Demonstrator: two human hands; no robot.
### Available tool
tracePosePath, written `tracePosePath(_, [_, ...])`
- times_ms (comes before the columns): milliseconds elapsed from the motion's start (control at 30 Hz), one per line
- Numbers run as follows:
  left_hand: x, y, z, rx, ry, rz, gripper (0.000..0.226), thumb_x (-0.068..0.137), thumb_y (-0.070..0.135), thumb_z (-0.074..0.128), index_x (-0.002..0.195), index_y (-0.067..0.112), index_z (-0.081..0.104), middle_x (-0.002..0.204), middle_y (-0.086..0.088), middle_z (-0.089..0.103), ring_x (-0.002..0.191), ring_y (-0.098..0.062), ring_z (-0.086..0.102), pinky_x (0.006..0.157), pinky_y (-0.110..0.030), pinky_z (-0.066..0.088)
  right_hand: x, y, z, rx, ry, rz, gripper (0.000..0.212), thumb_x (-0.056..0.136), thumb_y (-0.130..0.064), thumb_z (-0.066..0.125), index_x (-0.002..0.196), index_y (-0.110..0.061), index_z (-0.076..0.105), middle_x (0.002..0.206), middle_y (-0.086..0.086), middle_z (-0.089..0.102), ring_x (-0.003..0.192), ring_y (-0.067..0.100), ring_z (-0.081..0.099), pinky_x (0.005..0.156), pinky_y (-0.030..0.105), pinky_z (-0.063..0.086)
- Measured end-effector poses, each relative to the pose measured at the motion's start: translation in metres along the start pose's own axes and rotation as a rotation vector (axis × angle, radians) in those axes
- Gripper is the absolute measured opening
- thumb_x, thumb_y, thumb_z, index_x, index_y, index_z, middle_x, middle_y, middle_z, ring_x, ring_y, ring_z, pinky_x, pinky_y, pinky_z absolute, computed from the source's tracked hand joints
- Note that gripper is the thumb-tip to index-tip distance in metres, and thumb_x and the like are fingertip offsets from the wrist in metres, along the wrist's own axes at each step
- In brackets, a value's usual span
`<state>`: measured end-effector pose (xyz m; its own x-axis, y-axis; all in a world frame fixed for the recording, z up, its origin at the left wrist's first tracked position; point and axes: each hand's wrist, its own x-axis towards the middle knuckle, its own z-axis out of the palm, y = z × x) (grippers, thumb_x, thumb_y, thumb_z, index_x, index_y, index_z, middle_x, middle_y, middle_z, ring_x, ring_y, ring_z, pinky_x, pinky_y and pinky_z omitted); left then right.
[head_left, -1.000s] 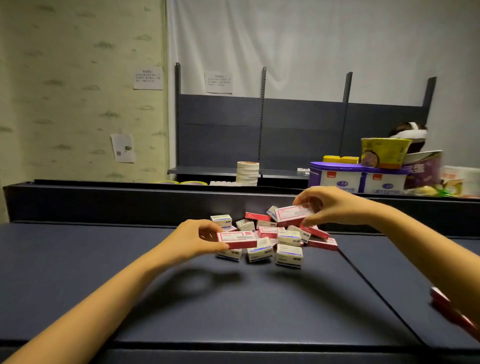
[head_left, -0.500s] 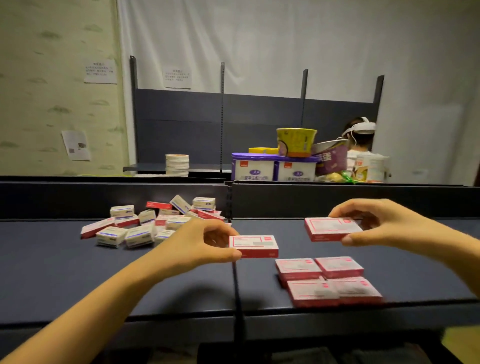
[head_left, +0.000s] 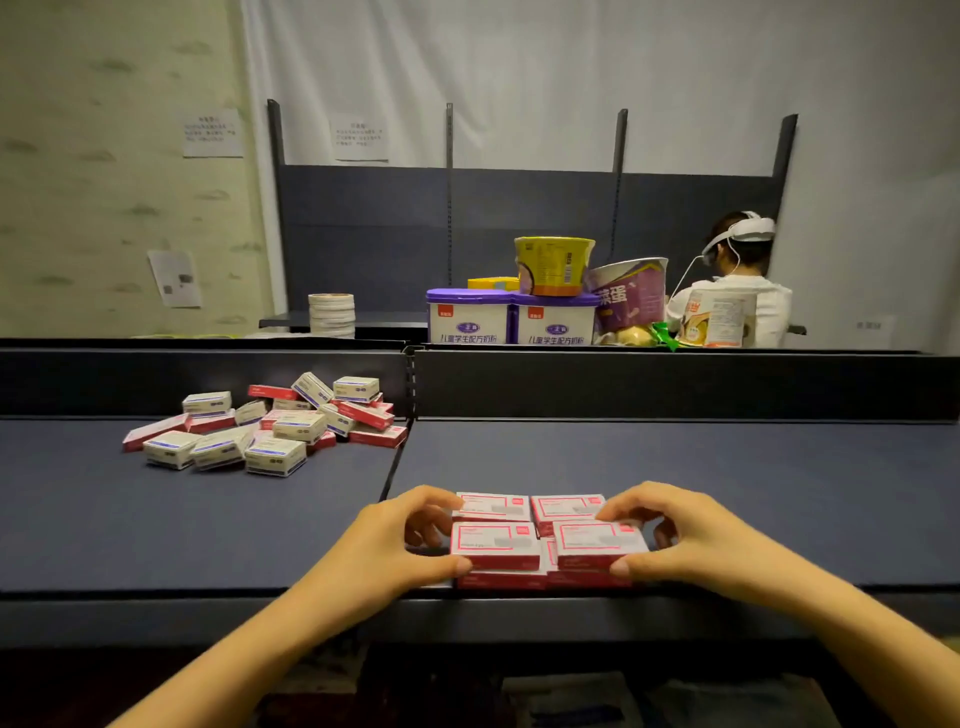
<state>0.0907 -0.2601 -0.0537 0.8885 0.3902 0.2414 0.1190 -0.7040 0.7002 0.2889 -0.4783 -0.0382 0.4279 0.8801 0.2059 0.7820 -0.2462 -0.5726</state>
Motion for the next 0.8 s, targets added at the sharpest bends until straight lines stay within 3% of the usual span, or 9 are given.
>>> tracePosePath(133, [-0.003, -0.001, 0.001, 0.009, 0.016, -0.016, 0.038, 0.074, 0.036, 0.072, 0.108, 0.034, 0.056, 0.108, 0.017, 0.064, 0.101, -0.005, 0.061, 0.087, -0.017, 0.052, 0.001, 0.004, 0.005, 0.028, 0.029, -0.022, 0.035, 0.074, -0.029, 0.074, 0.098, -0.041, 0.052, 0.112, -0.015, 0.053, 0.103, 0.003, 0.054, 0.074, 0.009, 0.049])
tracePosePath(300, [-0.003, 0.001, 0.006, -0.002, 0.059, 0.000, 0.038, 0.074, 0.031, 0.073, 0.108, 0.029, 0.058, 0.109, 0.017, 0.061, 0.097, -0.005, 0.063, 0.079, -0.012, 0.053, -0.002, 0.004, 0.011, 0.078, 0.041, -0.034, 0.040, 0.074, -0.032, 0.072, 0.103, -0.043, 0.047, 0.112, -0.024, 0.049, 0.105, 0.001, 0.053, 0.074, 0.010, 0.051])
tracePosePath(400, [-0.005, 0.000, 0.008, -0.022, 0.068, 0.013, 0.039, 0.075, 0.031, 0.073, 0.110, 0.028, 0.057, 0.110, 0.013, 0.063, 0.097, -0.007, 0.063, 0.082, -0.014, 0.053, -0.003, 0.003, 0.015, 0.050, 0.077, -0.052, 0.043, 0.073, -0.036, 0.072, 0.103, -0.044, 0.043, 0.111, -0.027, 0.046, 0.105, 0.000, 0.051, 0.071, 0.008, 0.050])
tracePosePath(467, [-0.006, 0.000, 0.008, -0.023, 0.061, 0.010, 0.041, 0.074, 0.033, 0.073, 0.111, 0.031, 0.055, 0.110, 0.014, 0.062, 0.099, -0.007, 0.063, 0.085, -0.017, 0.053, -0.002, 0.002, 0.015, 0.004, 0.090, -0.064, 0.046, 0.068, -0.053, 0.067, 0.104, -0.048, 0.039, 0.111, -0.027, 0.044, 0.109, 0.000, 0.047, 0.073, 0.010, 0.050])
tracePosePath(533, [-0.007, 0.000, 0.004, 0.000, 0.061, 0.007, 0.044, 0.073, 0.036, 0.073, 0.112, 0.035, 0.051, 0.110, 0.017, 0.059, 0.101, -0.007, 0.061, 0.086, -0.017, 0.053, -0.001, -0.001, 0.013, -0.020, 0.086, -0.077, 0.064, 0.054, -0.079, 0.057, 0.108, -0.052, 0.036, 0.112, -0.031, 0.041, 0.111, -0.008, 0.039, 0.075, 0.010, 0.046])
tracePosePath(600, [-0.010, 0.000, -0.004, 0.030, 0.096, 0.021, 0.048, 0.072, 0.041, 0.072, 0.114, 0.040, 0.048, 0.109, 0.022, 0.055, 0.102, -0.003, 0.057, 0.083, -0.011, 0.049, 0.003, -0.007, 0.008, 0.013, 0.101, -0.077, 0.082, 0.039, -0.092, 0.047, 0.112, -0.056, 0.033, 0.113, -0.034, 0.038, 0.109, -0.015, 0.036, 0.075, 0.010, 0.043])
tracePosePath(700, [-0.014, -0.003, -0.022, 0.061, 0.165, 0.054, 0.054, 0.072, 0.041, 0.072, 0.118, 0.044, 0.044, 0.111, 0.028, 0.050, 0.105, 0.005, 0.052, 0.083, -0.004, 0.042, 0.018, -0.025, 0.001, 0.111, 0.116, -0.085, 0.080, 0.040, -0.086, 0.056, 0.110, -0.056, 0.034, 0.115, -0.033, 0.039, 0.109, -0.006, 0.044, 0.081, 0.014, 0.041])
tracePosePath(800, [-0.016, -0.013, -0.046, 0.073, 0.231, 0.081, 0.056, 0.072, 0.039, 0.073, 0.121, 0.041, 0.047, 0.113, 0.028, 0.051, 0.106, 0.010, 0.050, 0.086, -0.004, 0.039, 0.042, -0.042, 0.001, 0.153, 0.068, -0.116, 0.056, 0.065, -0.062, 0.067, 0.111, -0.052, 0.036, 0.117, -0.027, 0.043, 0.112, 0.003, 0.046, 0.095, 0.025, 0.040])
